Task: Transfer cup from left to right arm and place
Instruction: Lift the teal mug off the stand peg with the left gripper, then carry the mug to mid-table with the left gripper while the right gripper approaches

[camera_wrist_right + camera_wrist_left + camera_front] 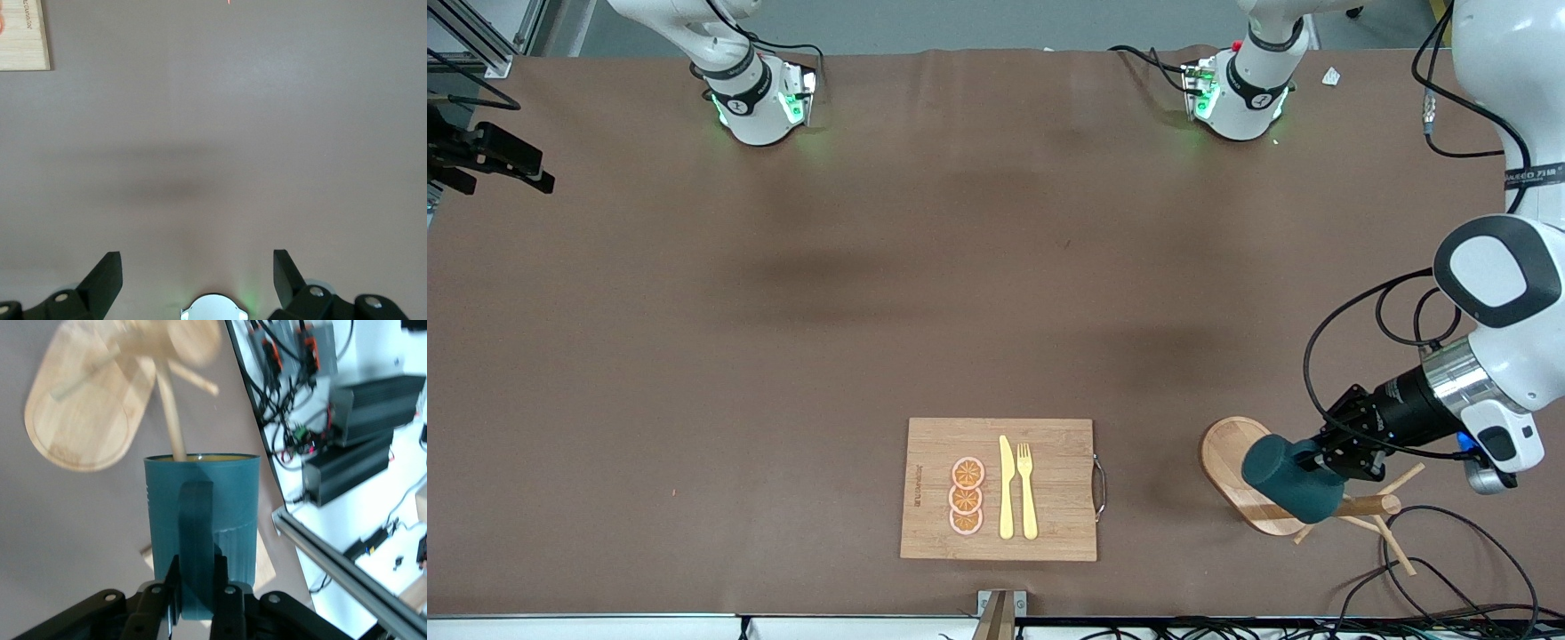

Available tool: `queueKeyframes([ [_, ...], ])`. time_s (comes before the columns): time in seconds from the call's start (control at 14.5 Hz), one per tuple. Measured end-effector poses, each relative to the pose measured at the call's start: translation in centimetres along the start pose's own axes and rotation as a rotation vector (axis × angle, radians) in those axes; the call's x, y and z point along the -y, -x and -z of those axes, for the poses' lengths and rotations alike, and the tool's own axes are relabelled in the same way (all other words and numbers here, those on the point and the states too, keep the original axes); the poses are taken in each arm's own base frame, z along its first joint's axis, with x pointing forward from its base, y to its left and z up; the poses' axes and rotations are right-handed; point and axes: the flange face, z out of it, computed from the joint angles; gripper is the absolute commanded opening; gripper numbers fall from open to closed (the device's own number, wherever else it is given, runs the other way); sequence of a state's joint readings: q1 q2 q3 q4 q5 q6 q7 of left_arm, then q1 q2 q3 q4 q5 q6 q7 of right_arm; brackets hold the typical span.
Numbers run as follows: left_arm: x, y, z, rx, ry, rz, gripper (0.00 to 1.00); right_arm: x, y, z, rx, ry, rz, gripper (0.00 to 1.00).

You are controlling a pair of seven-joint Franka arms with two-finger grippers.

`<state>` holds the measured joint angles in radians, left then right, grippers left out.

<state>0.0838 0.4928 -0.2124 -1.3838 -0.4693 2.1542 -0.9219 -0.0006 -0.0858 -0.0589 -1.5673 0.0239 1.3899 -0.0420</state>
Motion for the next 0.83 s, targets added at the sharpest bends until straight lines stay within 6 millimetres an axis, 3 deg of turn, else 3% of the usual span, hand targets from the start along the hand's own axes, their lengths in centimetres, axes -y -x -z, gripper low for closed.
queueKeyframes([
  [0.21, -1.7, 4.7, 0.1, 0.020, -0.009, -0.075, 0.02, 0.0, 0.0, 0.0, 0.000, 0.000, 0.000, 1.00],
  [0.41, -3.2, 12.0, -2.4, -0.011, -0.081, -0.171, 0.02, 0.0, 0.0, 0.0, 0.000, 0.000, 0.000, 1.00],
  [0.62, -3.8, 22.7, -7.1, -0.115, -0.198, -0.337, 0.02, 0.0, 0.0, 0.0, 0.000, 0.000, -0.001, 1.00],
  [0.83, -2.3, 33.8, -12.4, -0.212, -0.264, -0.503, 0.02, -0.1, 0.0, 0.0, 0.000, 0.000, -0.002, 1.00],
])
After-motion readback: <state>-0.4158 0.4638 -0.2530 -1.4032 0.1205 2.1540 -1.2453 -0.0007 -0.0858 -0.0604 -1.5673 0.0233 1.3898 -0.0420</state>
